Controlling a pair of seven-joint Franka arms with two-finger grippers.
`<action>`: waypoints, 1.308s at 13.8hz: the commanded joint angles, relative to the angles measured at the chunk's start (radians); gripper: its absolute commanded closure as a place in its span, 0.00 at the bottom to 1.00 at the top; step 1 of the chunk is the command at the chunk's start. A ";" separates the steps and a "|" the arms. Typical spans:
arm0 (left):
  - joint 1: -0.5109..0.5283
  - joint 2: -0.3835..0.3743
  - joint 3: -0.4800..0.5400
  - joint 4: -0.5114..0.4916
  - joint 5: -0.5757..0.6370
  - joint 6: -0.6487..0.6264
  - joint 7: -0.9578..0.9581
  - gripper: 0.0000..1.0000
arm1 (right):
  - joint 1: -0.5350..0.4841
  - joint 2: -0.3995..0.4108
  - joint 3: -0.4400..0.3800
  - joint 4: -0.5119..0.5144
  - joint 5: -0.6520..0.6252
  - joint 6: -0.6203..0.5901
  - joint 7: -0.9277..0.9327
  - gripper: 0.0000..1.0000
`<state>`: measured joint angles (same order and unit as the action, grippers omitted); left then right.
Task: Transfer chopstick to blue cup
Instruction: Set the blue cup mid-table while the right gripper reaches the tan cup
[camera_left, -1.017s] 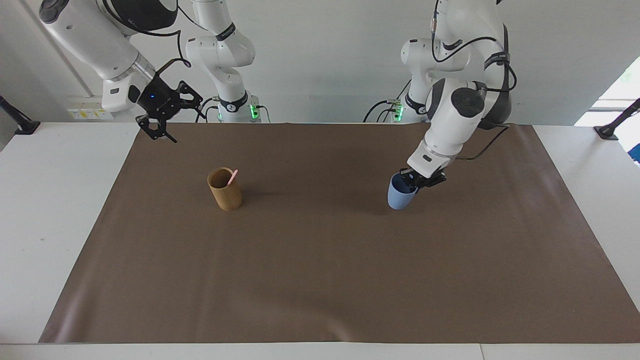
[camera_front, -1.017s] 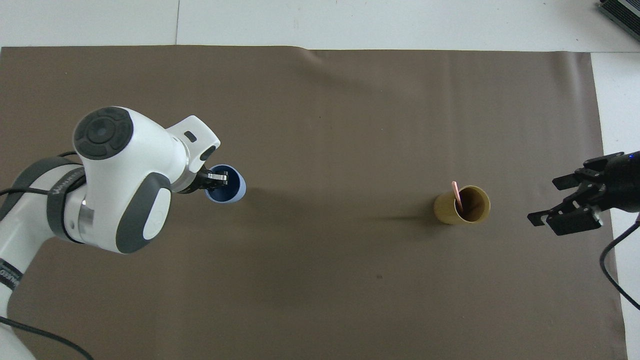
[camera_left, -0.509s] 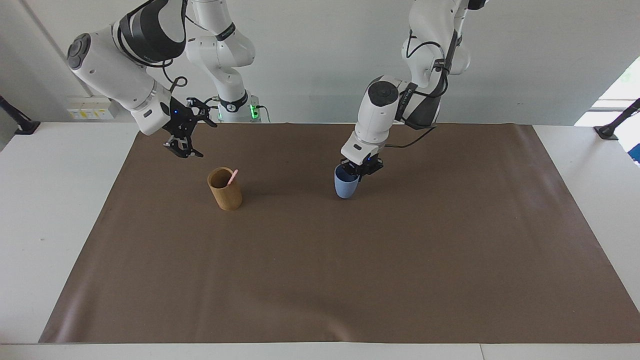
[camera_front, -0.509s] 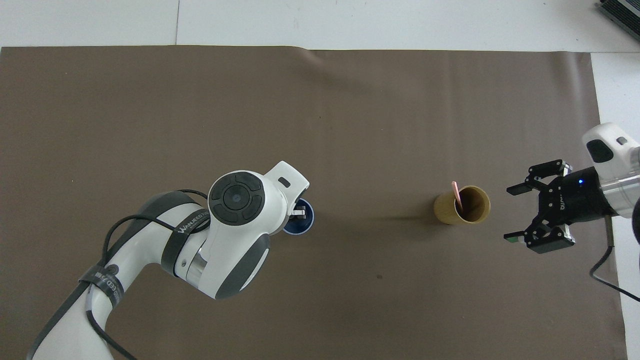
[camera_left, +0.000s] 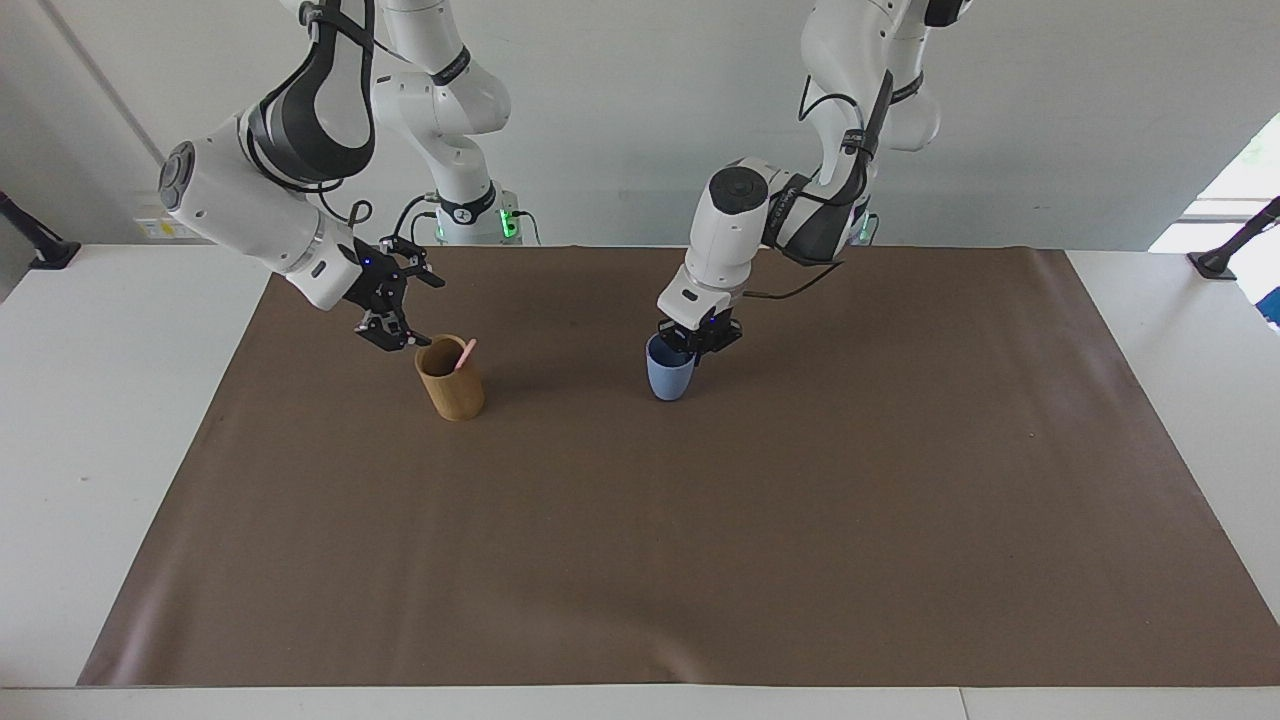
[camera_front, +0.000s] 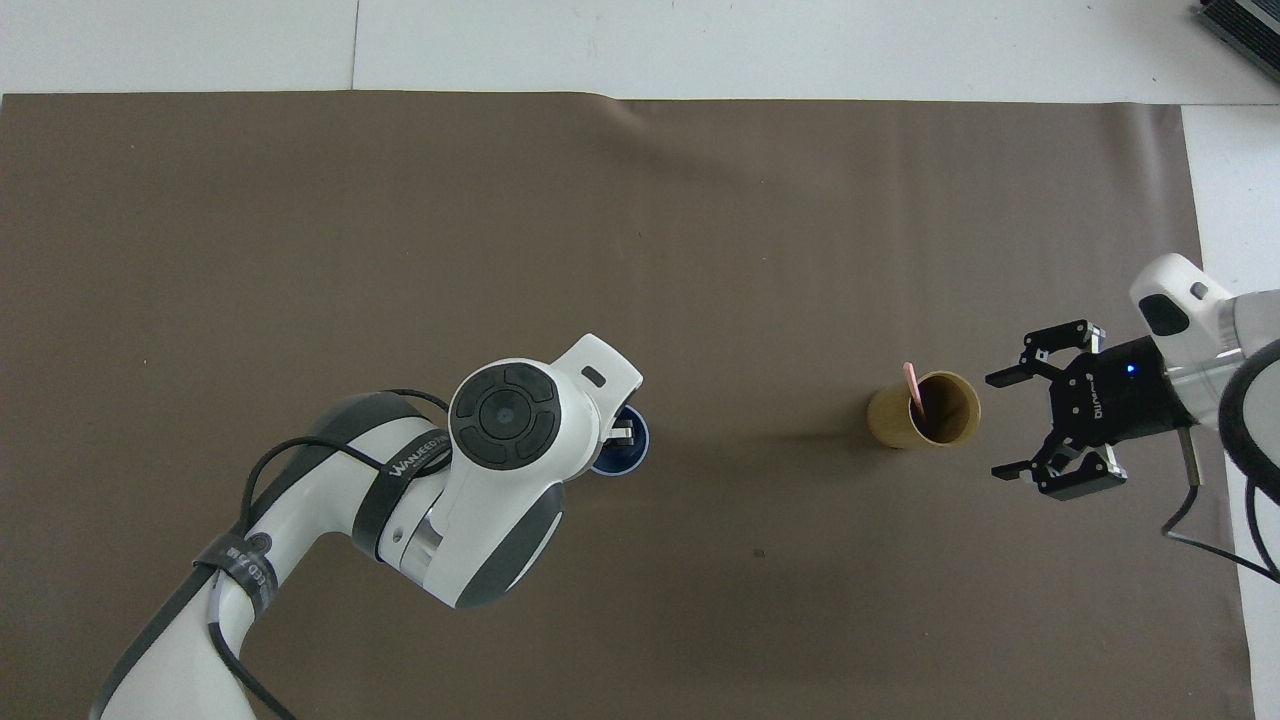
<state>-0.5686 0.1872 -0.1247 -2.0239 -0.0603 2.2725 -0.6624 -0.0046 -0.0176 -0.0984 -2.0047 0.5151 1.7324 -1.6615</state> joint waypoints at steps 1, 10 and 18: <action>-0.017 -0.005 0.019 0.002 -0.009 0.019 -0.012 0.06 | -0.002 -0.016 0.005 -0.023 0.055 0.048 -0.043 0.00; 0.168 -0.245 0.031 0.001 0.002 -0.247 0.203 0.00 | 0.098 0.021 0.008 -0.039 0.100 0.245 -0.050 0.00; 0.452 -0.324 0.031 0.183 0.011 -0.525 0.579 0.00 | 0.083 0.065 0.006 -0.029 0.138 0.253 -0.099 0.15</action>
<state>-0.1794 -0.1388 -0.0808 -1.9285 -0.0574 1.8387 -0.1632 0.0922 0.0466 -0.0979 -2.0332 0.6187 1.9776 -1.7244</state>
